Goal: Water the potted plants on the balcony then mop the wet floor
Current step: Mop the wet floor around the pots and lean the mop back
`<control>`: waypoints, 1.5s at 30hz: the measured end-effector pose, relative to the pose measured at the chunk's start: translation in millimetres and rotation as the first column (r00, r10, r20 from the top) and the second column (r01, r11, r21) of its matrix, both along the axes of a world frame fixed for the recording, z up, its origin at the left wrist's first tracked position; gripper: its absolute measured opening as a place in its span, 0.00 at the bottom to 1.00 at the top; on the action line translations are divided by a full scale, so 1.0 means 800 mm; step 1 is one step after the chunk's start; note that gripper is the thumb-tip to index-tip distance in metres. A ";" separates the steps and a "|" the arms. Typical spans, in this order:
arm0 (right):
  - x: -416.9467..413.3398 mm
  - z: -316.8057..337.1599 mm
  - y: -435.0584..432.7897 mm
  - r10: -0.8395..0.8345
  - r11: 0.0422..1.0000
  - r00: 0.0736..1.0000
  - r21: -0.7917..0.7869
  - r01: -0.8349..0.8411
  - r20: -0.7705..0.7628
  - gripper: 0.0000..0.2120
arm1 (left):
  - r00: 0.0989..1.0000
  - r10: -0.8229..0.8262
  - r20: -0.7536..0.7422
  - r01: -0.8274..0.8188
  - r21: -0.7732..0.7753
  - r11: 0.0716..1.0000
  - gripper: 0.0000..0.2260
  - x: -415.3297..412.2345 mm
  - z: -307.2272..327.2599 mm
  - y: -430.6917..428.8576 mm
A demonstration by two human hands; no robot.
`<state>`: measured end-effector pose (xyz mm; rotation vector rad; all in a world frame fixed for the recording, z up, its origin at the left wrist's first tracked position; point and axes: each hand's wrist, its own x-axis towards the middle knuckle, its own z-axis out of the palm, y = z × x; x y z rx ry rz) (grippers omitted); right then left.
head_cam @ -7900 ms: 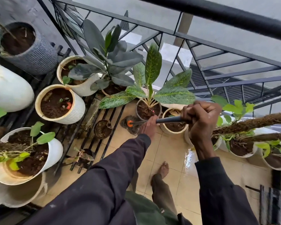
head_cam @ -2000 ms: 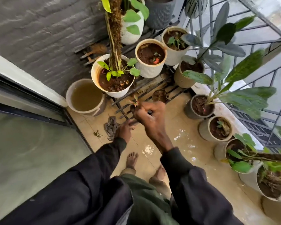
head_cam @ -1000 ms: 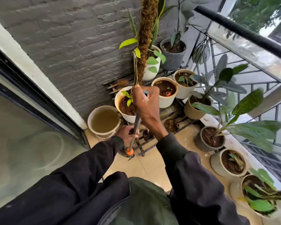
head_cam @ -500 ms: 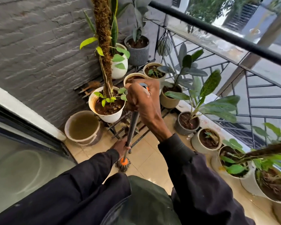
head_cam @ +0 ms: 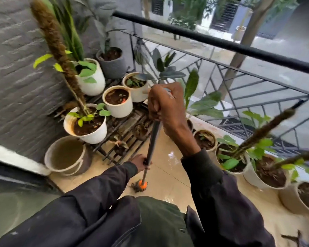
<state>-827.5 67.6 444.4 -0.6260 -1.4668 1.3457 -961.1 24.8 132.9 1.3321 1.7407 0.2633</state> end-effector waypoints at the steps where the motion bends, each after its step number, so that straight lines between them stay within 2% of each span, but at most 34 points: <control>1: 0.027 0.001 0.002 -0.041 0.999 0.999 0.004 0.041 0.006 0.17 | 0.999 -0.049 0.001 0.049 -0.002 0.999 0.15 0.027 0.001 0.008; 8: 0.209 0.008 -0.006 -0.329 0.944 0.944 -0.021 0.330 0.030 0.20 | 0.949 -0.308 0.072 0.309 -0.005 0.951 0.13 0.222 0.005 0.054; 12: 0.314 0.012 -0.029 -0.547 0.834 0.837 -0.070 0.547 0.021 0.18 | 0.849 -0.522 0.075 0.524 -0.003 0.852 0.13 0.341 0.006 0.070; 15: 0.382 0.014 -0.052 -0.678 0.733 0.735 -0.082 0.675 -0.001 0.16 | 0.767 -0.634 0.103 0.635 0.026 0.772 0.13 0.422 0.008 0.072; 19: 0.482 -0.008 -0.098 -0.864 0.501 0.503 -0.067 0.863 0.015 0.11 | 0.649 -0.738 0.186 0.740 0.075 0.669 0.13 0.538 0.011 0.056; 21: 0.520 -0.008 -0.129 -0.925 0.376 0.380 -0.128 0.918 0.007 0.14 | 0.560 -0.801 0.212 0.808 0.072 0.585 0.13 0.591 0.017 0.042; 22: 0.535 -0.003 -0.144 -0.950 0.312 0.314 -0.111 0.944 0.002 0.16 | 0.512 -0.823 0.245 0.839 0.062 0.541 0.12 0.615 0.019 0.033; 24: 0.559 0.010 -0.173 -0.975 0.220 0.218 -0.059 0.974 -0.033 0.18 | 0.429 -0.856 0.289 0.880 0.081 0.469 0.11 0.657 0.021 0.018; 30: 0.618 0.025 -0.253 -0.992 -0.048 -0.058 -0.091 0.995 -0.108 0.19 | 0.109 -0.942 0.318 0.971 0.167 0.169 0.12 0.767 0.036 -0.042; 36: 0.655 0.029 -0.333 -0.928 -0.339 -0.350 -0.102 0.935 -0.129 0.21 | -0.199 -0.934 0.296 0.966 0.220 -0.136 0.13 0.850 0.041 -0.130; 40: 0.677 0.026 -0.397 -0.873 -0.457 -0.467 -0.099 0.884 -0.141 0.23 | -0.318 -0.895 0.312 0.941 0.216 -0.259 0.13 0.895 0.046 -0.201; 45: 0.726 0.025 -0.488 -0.781 -0.592 -0.607 -0.133 0.795 -0.145 0.22 | -0.423 -0.826 0.372 0.906 0.177 -0.385 0.13 0.960 0.041 -0.308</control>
